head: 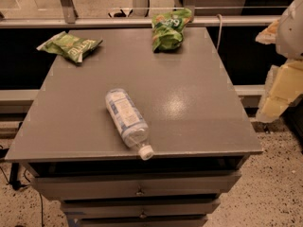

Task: Move green rice chip bag near blue plastic bottle

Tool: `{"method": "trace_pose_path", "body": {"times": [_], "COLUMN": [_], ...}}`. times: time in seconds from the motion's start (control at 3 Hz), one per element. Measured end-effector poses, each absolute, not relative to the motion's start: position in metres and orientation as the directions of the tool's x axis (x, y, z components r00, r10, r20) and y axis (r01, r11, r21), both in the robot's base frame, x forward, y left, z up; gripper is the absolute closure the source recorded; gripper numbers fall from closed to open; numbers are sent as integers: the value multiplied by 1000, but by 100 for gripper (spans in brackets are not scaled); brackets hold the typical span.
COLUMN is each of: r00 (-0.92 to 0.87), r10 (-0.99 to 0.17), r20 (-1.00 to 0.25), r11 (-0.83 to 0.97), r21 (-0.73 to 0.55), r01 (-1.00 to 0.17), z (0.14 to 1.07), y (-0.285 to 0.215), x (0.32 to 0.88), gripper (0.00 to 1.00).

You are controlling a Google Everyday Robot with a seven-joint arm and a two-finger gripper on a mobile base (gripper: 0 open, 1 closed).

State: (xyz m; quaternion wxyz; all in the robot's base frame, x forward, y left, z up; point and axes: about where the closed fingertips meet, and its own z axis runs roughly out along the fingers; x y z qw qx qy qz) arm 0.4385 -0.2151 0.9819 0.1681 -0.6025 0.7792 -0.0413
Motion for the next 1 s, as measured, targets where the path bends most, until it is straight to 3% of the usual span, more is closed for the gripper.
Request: {"method": "trace_pose_path", "body": {"times": [0.67,1.0], "r00": [-199,-137], "r10": [-956,-947], "r20": [-216,-292], "r11": [257,230], "r21": [-284,-312], "r01": [-924,-922], "z": [981,968], "y": [-214,-205], "x": [446,483], "gripper": [0,0]}}
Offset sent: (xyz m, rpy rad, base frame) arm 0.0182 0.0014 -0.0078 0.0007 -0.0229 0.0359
